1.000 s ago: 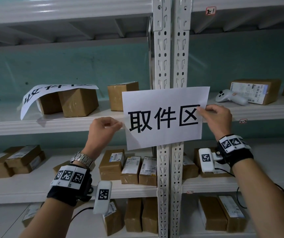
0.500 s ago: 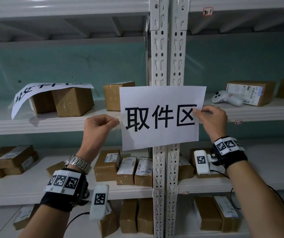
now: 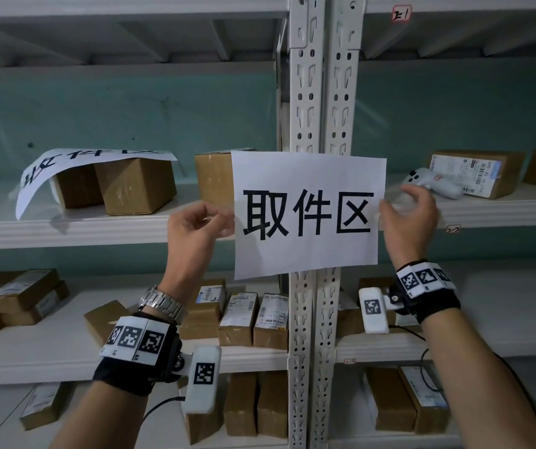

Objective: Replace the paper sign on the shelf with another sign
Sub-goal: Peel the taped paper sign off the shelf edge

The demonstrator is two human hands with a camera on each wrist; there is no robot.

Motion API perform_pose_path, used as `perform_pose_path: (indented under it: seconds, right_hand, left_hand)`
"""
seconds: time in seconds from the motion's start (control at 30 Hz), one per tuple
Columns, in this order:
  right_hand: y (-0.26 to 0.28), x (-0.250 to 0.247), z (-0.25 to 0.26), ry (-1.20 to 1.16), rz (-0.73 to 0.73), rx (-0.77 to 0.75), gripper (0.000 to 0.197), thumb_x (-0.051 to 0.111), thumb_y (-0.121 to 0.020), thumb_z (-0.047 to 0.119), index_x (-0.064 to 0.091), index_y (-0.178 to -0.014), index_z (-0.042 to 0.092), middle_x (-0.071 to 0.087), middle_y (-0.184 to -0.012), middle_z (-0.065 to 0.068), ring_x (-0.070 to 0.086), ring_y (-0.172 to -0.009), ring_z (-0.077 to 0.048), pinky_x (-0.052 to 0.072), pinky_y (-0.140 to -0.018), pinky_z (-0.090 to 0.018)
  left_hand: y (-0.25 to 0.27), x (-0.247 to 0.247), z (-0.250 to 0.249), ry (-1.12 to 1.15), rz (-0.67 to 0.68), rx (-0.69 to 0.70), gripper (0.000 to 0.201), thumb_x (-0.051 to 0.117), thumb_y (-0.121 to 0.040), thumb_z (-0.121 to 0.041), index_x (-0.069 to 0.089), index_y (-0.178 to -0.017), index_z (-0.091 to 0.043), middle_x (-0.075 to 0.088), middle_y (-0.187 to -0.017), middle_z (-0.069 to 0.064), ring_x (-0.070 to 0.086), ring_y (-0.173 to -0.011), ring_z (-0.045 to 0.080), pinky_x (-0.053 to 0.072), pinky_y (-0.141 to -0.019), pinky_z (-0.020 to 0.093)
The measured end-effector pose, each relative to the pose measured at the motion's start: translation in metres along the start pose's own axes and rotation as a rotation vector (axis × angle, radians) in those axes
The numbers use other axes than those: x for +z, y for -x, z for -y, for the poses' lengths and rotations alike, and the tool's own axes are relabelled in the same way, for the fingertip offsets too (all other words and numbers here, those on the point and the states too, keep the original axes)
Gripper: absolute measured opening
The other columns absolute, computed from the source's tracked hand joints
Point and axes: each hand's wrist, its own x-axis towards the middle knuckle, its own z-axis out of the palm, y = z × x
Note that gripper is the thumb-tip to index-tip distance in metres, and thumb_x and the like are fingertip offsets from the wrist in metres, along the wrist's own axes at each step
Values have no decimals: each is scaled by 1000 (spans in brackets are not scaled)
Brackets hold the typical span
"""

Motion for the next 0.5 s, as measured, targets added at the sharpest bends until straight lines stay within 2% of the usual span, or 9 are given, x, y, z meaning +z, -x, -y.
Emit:
perform_pose_path:
  seconds: [0.07, 0.13, 0.2, 0.27, 0.37, 0.43, 0.5]
  right_hand:
    - [2, -3, 6, -15, -36, -14, 42, 71, -85, 15, 60, -126, 14, 58, -130, 2, 48, -128, -19, 38, -100, -26]
    - [5, -8, 13, -40, -49, -34, 40, 69, -86, 13, 58, -124, 11, 57, -126, 3, 49, -125, -21, 39, -98, -25]
    - [6, -12, 19, -63, -53, -49, 37, 68, -86, 14, 57, -122, 12, 56, -120, 6, 51, -120, -22, 42, -97, -29]
    - [7, -16, 25, -87, -57, -80, 33, 68, -86, 15, 57, -118, 12, 58, -118, 5, 55, -118, -23, 47, -98, -33]
    - [7, -26, 34, -118, -40, -115, 26, 68, -89, 13, 56, -113, 14, 62, -118, -1, 59, -113, -21, 51, -97, -32]
    - [8, -33, 40, -137, -19, -118, 23, 67, -91, 12, 56, -111, 15, 62, -115, 1, 60, -107, -14, 51, -95, -27]
    - [10, -41, 44, -151, -6, -115, 21, 67, -92, 11, 57, -110, 14, 62, -110, 4, 59, -101, -7, 50, -91, -19]
  left_hand:
    - [-1, 6, -5, 27, 14, 34, 16, 68, -96, -8, 71, -81, -12, 74, -74, -6, 69, -70, 10, 58, -74, 24]
    - [-1, 13, -10, 60, 36, 70, 14, 69, -97, -15, 71, -84, -9, 74, -77, -5, 70, -73, 11, 58, -74, 25]
    - [-2, 22, -15, 104, 58, 94, 18, 68, -98, -12, 69, -89, 2, 74, -78, -3, 70, -74, 12, 59, -74, 27]
    - [0, 34, -23, 135, 97, 108, 18, 67, -99, -7, 67, -92, 10, 74, -76, -5, 71, -72, 8, 59, -73, 23]
    - [7, 53, -36, 158, 190, 122, 11, 67, -98, -4, 69, -87, -1, 73, -73, -7, 70, -68, 4, 58, -72, 20]
    - [10, 64, -42, 172, 235, 119, 13, 68, -98, -5, 70, -85, -9, 74, -74, -5, 70, -70, 7, 60, -73, 24]
    - [15, 74, -46, 193, 275, 121, 11, 69, -98, -8, 71, -87, -9, 74, -77, -3, 71, -73, 11, 63, -76, 30]
